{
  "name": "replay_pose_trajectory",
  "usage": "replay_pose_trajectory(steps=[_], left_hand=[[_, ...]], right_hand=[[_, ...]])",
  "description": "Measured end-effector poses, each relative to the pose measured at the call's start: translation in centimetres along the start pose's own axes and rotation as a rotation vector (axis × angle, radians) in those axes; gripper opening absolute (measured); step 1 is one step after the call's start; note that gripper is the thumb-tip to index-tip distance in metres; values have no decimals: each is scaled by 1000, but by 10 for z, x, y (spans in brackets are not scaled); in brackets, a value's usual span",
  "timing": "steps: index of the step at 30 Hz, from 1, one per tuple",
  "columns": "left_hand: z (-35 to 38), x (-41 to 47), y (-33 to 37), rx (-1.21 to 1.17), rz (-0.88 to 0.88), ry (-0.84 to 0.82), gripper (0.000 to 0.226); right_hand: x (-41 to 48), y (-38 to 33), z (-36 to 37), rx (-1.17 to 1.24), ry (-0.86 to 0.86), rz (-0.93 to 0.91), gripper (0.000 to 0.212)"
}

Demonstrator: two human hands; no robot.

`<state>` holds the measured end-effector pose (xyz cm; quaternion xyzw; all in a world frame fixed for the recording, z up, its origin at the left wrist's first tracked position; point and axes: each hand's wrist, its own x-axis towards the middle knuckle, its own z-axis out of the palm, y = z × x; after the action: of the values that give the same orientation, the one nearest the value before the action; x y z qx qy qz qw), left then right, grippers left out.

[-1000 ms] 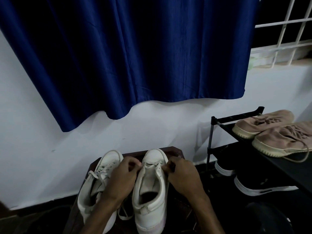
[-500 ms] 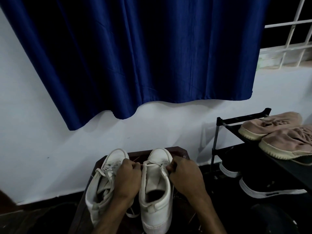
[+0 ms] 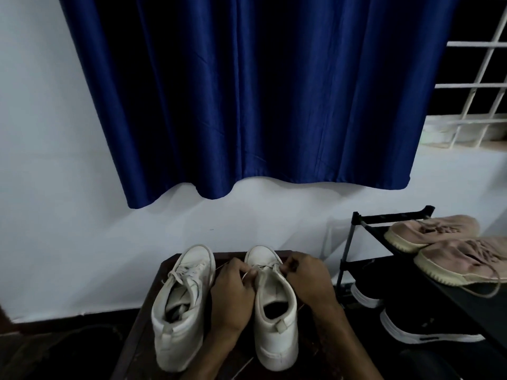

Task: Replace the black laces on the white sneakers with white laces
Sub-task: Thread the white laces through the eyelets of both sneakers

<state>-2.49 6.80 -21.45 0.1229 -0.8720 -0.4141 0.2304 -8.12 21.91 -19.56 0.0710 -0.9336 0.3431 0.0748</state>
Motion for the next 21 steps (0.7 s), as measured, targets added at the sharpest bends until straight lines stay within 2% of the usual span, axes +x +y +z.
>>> replay_pose_trajectory(steps=[3,5,7,10,15,18,21], left_hand=[[-6,6,4,5,-104,-32,14],[-15,14,9,-10,-202,-127,27],[-25,24,18,-201,-278,-234,36],[-54,43,36,-445,-367,-256,36],[-110,65,83,-642,-325,-217,35],[-141,71,112,-734,-278,-209,32],[-168,77,138,-815,-213,-202,31]], right_hand=[[-1,1,1,-16,1,22,14],[-3,0,1,-76,-7,58,21],[-2,-1,-4,-179,-41,89,28],[7,-16,-30,-206,-108,101,26],[22,-77,-115,395,-293,87,17],[22,-118,-163,680,-299,10,15],[22,-154,-201,1047,-338,-98,21]])
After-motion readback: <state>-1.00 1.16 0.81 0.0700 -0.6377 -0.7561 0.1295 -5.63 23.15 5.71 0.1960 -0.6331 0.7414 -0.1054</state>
